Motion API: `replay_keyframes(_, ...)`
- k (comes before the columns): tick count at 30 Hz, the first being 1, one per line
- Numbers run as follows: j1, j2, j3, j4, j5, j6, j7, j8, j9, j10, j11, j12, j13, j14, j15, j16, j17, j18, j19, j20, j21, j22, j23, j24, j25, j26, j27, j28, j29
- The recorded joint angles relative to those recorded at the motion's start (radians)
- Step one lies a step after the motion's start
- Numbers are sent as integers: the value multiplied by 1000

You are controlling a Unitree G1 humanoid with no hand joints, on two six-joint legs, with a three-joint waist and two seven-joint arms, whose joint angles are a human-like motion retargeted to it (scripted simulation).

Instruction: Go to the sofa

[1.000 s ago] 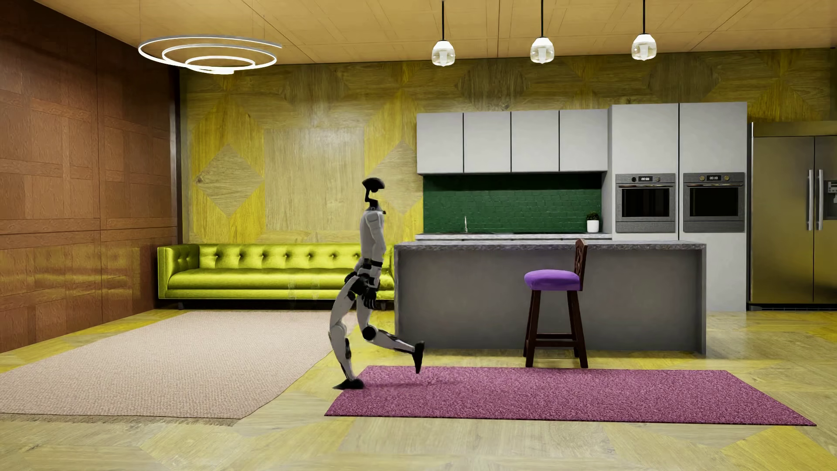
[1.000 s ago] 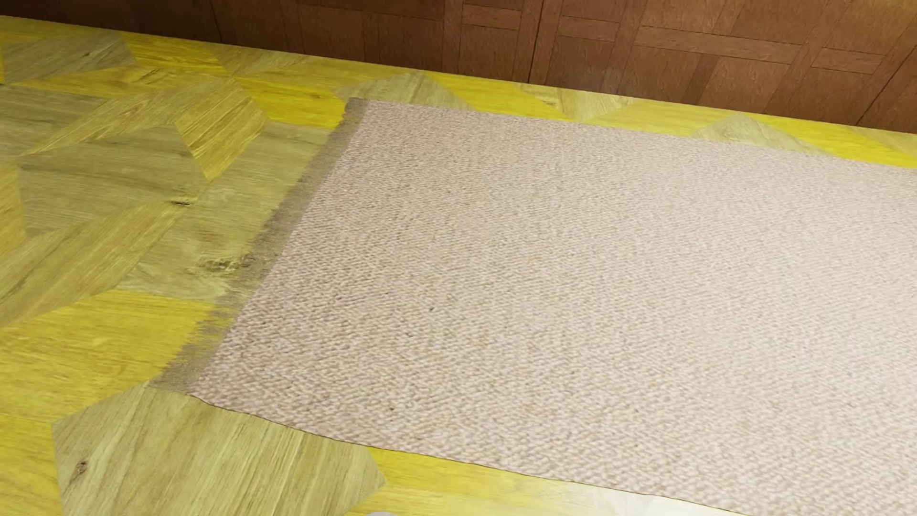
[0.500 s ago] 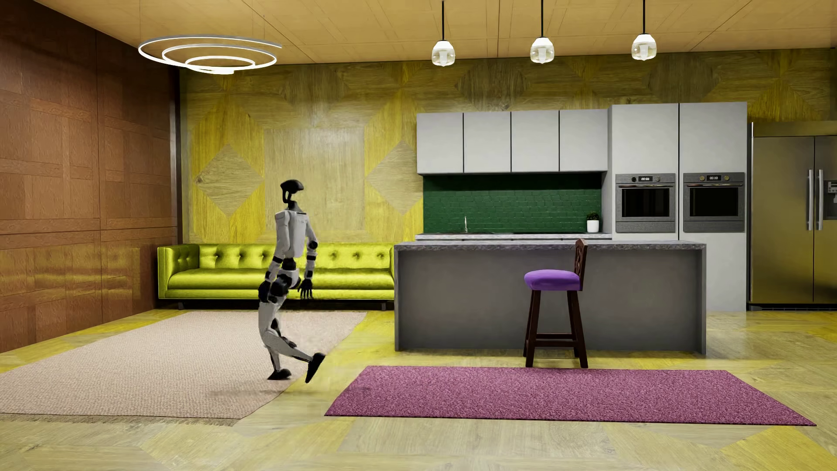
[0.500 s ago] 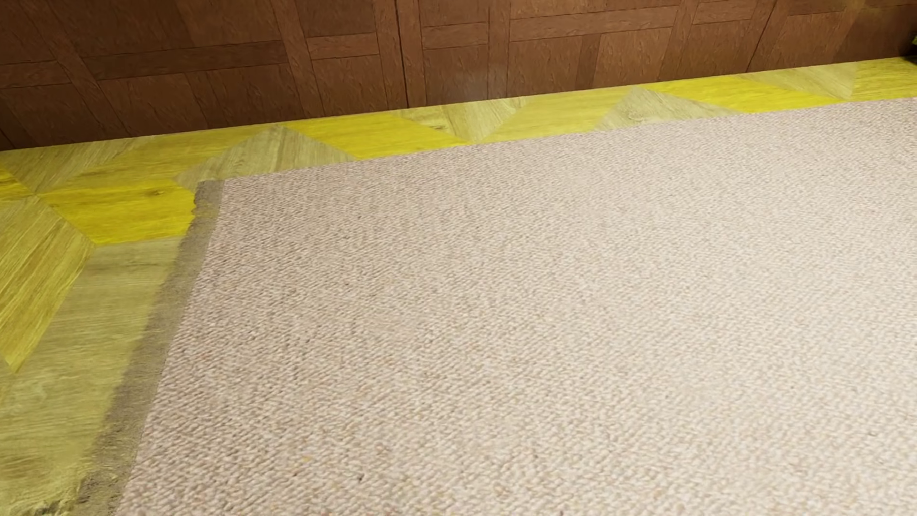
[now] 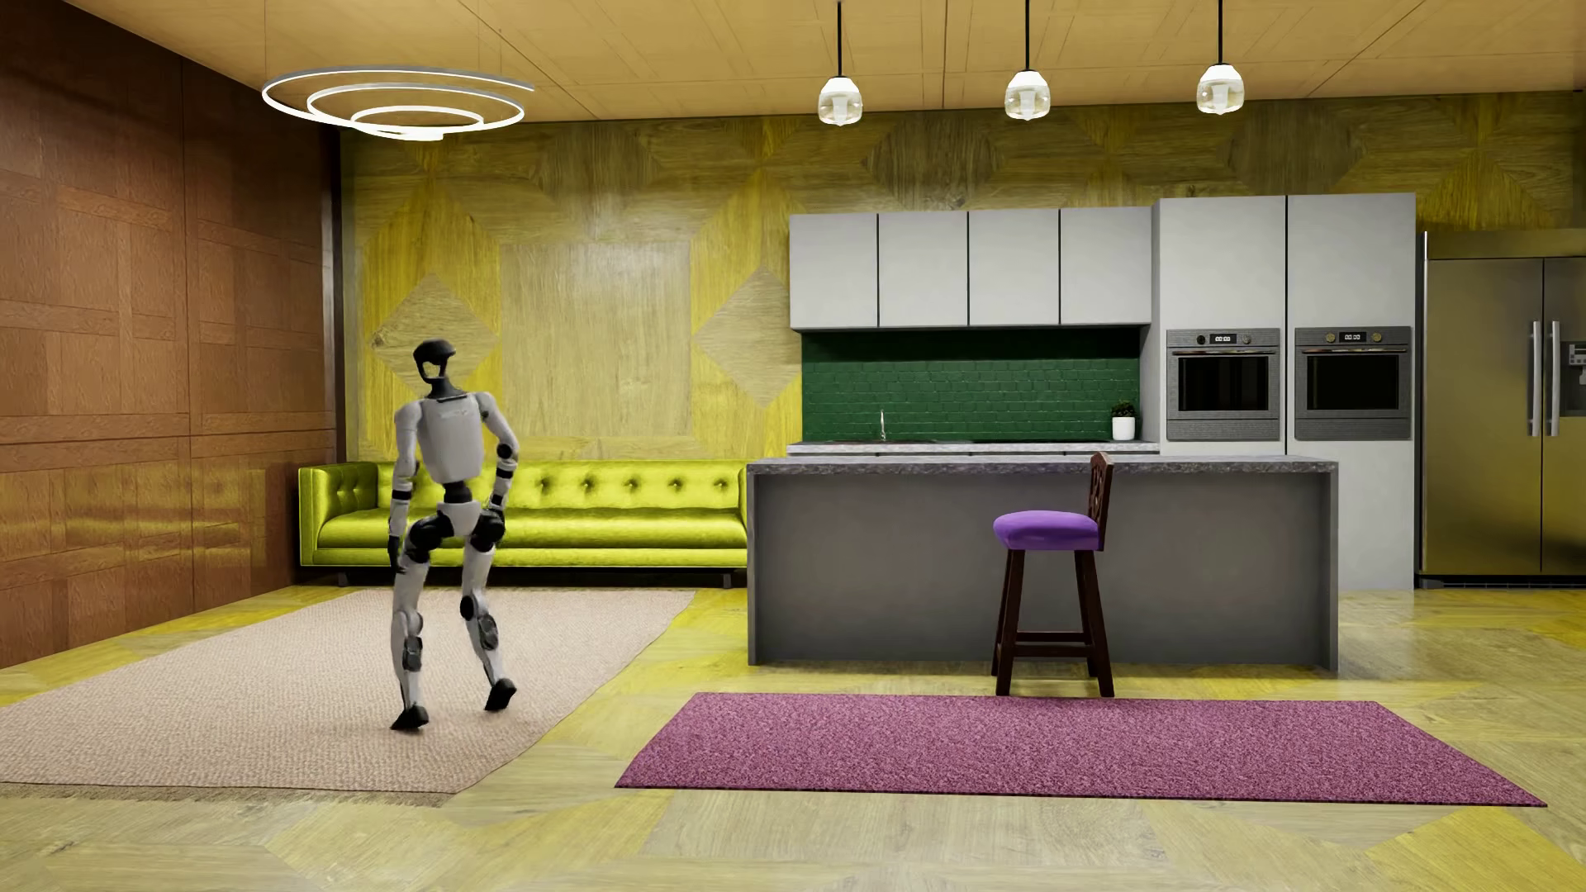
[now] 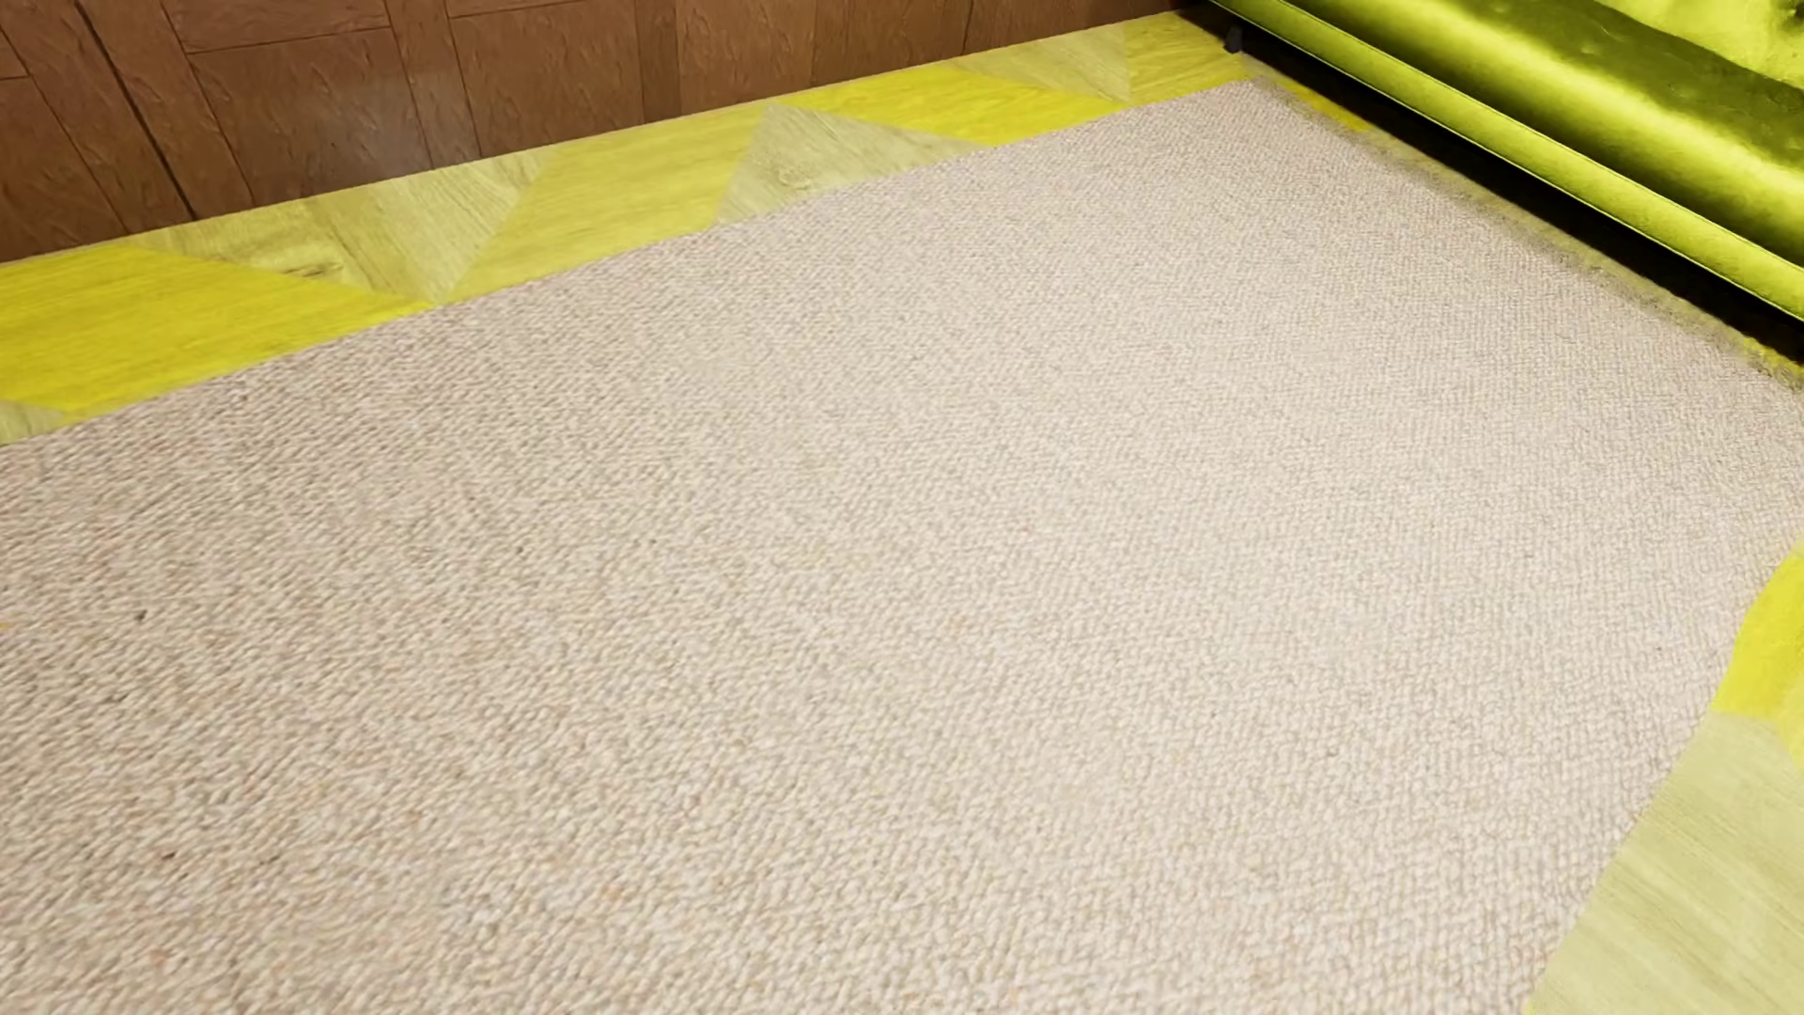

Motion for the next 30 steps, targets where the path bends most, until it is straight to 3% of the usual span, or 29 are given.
replay_keyframes(3,157,-145,-98,1,-78,29,0,0,-7,-37,-173,0,84,-82,-36,-10,2,0,0,14,31,-100,86,0,0,0,0,0,0)
replay_keyframes(6,291,-264,-185,-50,-108,54,0,0,-22,-88,-348,-43,158,-158,-212,-6,-26,0,0,10,88,-163,165,0,0,0,0,0,0)
replay_keyframes(7,312,-296,-232,-52,-129,66,0,0,-15,-81,-355,-75,177,-182,-210,1,-36,0,0,-18,118,-178,196,0,0,0,0,0,0)
replay_keyframes(9,374,-390,-309,-26,-134,105,0,0,10,-61,-221,-121,211,-153,76,15,-46,0,0,-27,142,-194,251,0,0,0,0,0,0)
replay_keyframes(10,399,-408,-326,-12,-108,126,0,0,15,-47,-159,-117,202,-78,109,14,-43,0,0,-3,171,-193,292,0,0,0,0,0,0)
replay_keyframes(11,375,-381,-340,11,-75,143,0,0,2,24,-140,-98,201,28,61,12,-44,0,0,10,200,-177,307,0,0,0,0,0,0)
replay_keyframes(12,299,-345,-326,5,-51,146,0,0,-16,117,-126,-83,214,126,-7,9,-39,0,0,-2,186,-150,305,0,0,0,0,0,0)
replay_keyframes(13,211,-298,-269,-19,-19,152,0,0,-22,257,-127,-77,226,135,-74,4,-38,0,0,-11,155,-125,275,0,0,0,0,0,0)
replay_keyframes(15,53,-102,-145,-54,76,167,0,0,19,550,-210,-43,173,35,-153,-4,-42,0,0,-38,182,-108,223,0,0,0,0,0,0)
replay_keyframes(17,-156,121,-48,-117,126,161,0,0,35,641,-336,11,94,-99,-264,-8,-48,0,0,-85,120,-85,133,0,0,0,0,0,0)
replay_keyframes(20,-395,386,114,-165,94,150,0,0,25,337,-454,89,-9,-96,-432,-8,-69,0,0,-153,-83,-37,-48,0,0,0,0,0,0)
replay_keyframes(23,-477,583,192,-156,60,155,0,0,-23,-150,-507,161,-135,-23,-555,-13,-93,0,0,-167,-201,-16,-182,0,0,0,0,0,0)
replay_keyframes(25,-519,667,267,-139,-14,153,0,0,-36,-125,-484,187,-165,-43,-520,-11,-102,0,0,-167,-262,-7,-236,0,0,0,0,0,0)
replay_keyframes(27,-576,669,278,-197,-126,90,0,0,-24,145,-306,162,-133,46,-301,-15,-63,0,0,-203,-281,73,-203,0,0,0,0,0,0)
replay_keyframes(28,-525,610,249,-224,-147,84,0,0,-15,211,-117,127,-105,-3,-141,-24,-54,0,0,-206,-275,104,-165,0,0,0,0,0,0)
replay_keyframes(29,-474,480,211,-240,-118,97,0,0,-22,229,150,118,-93,-64,-26,-41,-59,0,0,-181,-220,78,-125,0,0,0,0,0,0)
replay_keyframes(30,-379,372,135,-281,-121,88,0,0,-9,192,363,103,-88,-80,-37,-51,-52,0,0,-165,-157,33,-71,0,0,0,0,0,0)
